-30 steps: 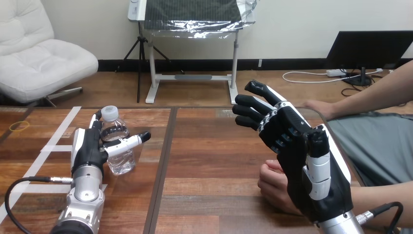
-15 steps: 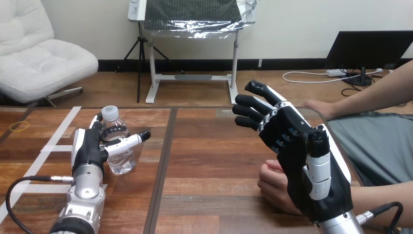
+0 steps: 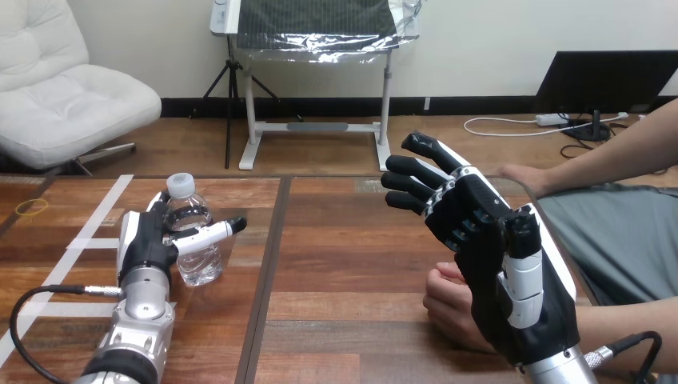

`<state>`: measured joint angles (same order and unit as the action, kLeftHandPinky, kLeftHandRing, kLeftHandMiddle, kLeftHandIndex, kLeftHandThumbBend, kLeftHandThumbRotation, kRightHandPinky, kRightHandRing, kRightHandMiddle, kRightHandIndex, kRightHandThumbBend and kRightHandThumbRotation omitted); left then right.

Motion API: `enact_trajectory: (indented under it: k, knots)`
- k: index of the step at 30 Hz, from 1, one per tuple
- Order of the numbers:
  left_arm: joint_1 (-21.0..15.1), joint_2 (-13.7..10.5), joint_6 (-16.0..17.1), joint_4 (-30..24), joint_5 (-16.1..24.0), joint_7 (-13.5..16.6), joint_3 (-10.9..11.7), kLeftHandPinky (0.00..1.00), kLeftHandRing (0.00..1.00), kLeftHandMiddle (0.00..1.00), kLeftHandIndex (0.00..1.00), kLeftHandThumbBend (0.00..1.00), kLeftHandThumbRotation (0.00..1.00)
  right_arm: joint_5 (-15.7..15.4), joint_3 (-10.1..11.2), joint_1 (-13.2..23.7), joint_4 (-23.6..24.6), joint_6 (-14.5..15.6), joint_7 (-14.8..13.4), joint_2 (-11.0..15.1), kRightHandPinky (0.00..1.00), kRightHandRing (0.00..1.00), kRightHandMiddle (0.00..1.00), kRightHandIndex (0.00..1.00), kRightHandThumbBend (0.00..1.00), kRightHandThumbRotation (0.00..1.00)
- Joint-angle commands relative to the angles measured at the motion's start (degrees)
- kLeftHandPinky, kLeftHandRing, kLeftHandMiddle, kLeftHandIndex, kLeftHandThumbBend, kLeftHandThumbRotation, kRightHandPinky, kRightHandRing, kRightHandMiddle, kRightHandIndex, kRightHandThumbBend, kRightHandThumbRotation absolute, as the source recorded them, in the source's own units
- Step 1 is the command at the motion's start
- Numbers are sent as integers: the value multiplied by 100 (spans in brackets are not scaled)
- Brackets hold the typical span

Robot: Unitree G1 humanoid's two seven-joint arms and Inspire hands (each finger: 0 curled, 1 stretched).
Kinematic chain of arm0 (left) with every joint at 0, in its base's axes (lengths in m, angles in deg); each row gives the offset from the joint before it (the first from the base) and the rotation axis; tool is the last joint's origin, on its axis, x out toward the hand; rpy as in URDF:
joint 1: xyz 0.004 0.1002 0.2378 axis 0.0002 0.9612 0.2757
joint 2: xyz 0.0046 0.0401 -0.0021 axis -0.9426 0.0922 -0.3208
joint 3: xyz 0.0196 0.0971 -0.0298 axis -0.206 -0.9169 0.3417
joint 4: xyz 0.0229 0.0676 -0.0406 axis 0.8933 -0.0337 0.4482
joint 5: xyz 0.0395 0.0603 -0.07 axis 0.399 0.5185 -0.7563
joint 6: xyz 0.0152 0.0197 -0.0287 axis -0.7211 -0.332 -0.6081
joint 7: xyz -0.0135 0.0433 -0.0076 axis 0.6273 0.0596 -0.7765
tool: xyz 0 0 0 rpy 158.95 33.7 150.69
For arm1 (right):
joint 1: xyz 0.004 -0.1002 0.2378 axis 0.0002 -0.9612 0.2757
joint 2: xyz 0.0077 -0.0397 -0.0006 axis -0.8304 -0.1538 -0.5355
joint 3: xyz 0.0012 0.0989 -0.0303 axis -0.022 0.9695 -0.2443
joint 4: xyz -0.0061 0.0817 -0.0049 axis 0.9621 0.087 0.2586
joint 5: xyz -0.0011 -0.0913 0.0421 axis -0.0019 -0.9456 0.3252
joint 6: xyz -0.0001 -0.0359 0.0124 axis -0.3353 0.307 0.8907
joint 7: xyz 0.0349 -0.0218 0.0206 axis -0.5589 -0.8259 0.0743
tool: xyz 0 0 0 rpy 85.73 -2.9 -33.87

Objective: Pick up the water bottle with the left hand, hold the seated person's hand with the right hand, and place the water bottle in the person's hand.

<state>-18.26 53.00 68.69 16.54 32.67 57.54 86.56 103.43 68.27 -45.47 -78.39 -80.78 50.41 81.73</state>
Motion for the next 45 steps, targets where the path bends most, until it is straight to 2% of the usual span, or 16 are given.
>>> enact_trajectory:
  k: [1, 8, 18, 24, 26, 28, 35, 45]
  knots:
    - [-516, 5, -82, 11, 79, 120, -87, 70, 83, 87, 85, 93, 17, 86, 24, 213, 255, -113, 43, 21, 81, 83, 84, 87, 76, 100]
    - [-548, 52, -141, 16, 24, 229, -44, 58, 72, 77, 77, 91, 10, 102, 44, 220, 235, -135, 62, 15, 80, 83, 84, 87, 76, 100]
    - [-587, 90, -226, 34, 25, 385, -47, 49, 62, 67, 69, 90, 2, 132, 62, 227, 231, -143, 111, 20, 80, 82, 83, 87, 75, 100]
    - [-596, 99, -241, 48, 95, 554, -103, 44, 57, 62, 64, 85, 0, 155, 59, 216, 247, -126, 116, 23, 80, 82, 83, 87, 76, 100]
    - [-592, 106, -217, 48, 103, 604, -108, 41, 54, 59, 61, 82, 0, 167, 57, 219, 245, -126, 123, 25, 80, 82, 83, 87, 76, 100]
    - [-590, 109, -198, 52, 104, 630, -111, 34, 45, 52, 56, 79, 0, 176, 55, 220, 245, -124, 129, 27, 80, 82, 83, 87, 76, 100]
    - [-562, 115, -107, 36, 90, 659, -127, 26, 33, 41, 47, 73, 0, 152, 59, 229, 244, -106, 116, 29, 80, 83, 83, 87, 75, 100]
    - [-487, 122, 85, -32, 82, 691, -158, 26, 33, 40, 45, 70, 0, 147, 54, 223, 264, -23, 82, 29, 80, 83, 83, 87, 76, 100]
